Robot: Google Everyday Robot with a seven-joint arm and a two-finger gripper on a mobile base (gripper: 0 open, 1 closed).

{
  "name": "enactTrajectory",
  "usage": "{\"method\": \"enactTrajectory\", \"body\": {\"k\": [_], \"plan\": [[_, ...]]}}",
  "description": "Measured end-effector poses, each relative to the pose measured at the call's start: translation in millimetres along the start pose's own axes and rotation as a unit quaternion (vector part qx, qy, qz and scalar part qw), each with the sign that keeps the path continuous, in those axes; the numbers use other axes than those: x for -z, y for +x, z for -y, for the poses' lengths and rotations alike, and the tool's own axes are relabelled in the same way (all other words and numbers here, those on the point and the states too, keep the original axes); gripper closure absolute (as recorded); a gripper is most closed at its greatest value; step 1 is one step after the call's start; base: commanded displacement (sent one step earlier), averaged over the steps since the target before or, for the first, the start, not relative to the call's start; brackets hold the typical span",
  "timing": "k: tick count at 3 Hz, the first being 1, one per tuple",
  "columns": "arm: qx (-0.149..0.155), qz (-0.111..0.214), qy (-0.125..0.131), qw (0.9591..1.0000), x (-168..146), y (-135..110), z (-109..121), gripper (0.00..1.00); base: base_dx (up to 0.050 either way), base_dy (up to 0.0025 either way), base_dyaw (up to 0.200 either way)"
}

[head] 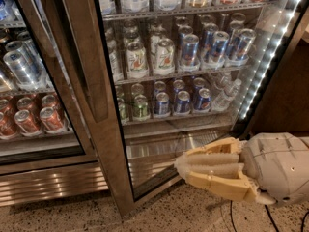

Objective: Open right fridge door

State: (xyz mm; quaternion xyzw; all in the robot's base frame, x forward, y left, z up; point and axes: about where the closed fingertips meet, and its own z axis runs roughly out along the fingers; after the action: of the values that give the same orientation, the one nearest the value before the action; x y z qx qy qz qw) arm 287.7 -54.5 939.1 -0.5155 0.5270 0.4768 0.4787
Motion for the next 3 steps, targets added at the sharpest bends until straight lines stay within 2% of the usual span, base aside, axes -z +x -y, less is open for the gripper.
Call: {"method": "enactTrajectory", "body": {"k": [1, 3], "plan": [[0.019, 0.017, 0.023, 0.9994, -4.5, -6.9, -22.0, 1.0, 0.0, 0.0, 0.0], [0.019, 0.017, 0.023, 0.9994, -4.7, -7.0, -22.0, 1.0, -0.043, 0.00211, -0.098]]}}
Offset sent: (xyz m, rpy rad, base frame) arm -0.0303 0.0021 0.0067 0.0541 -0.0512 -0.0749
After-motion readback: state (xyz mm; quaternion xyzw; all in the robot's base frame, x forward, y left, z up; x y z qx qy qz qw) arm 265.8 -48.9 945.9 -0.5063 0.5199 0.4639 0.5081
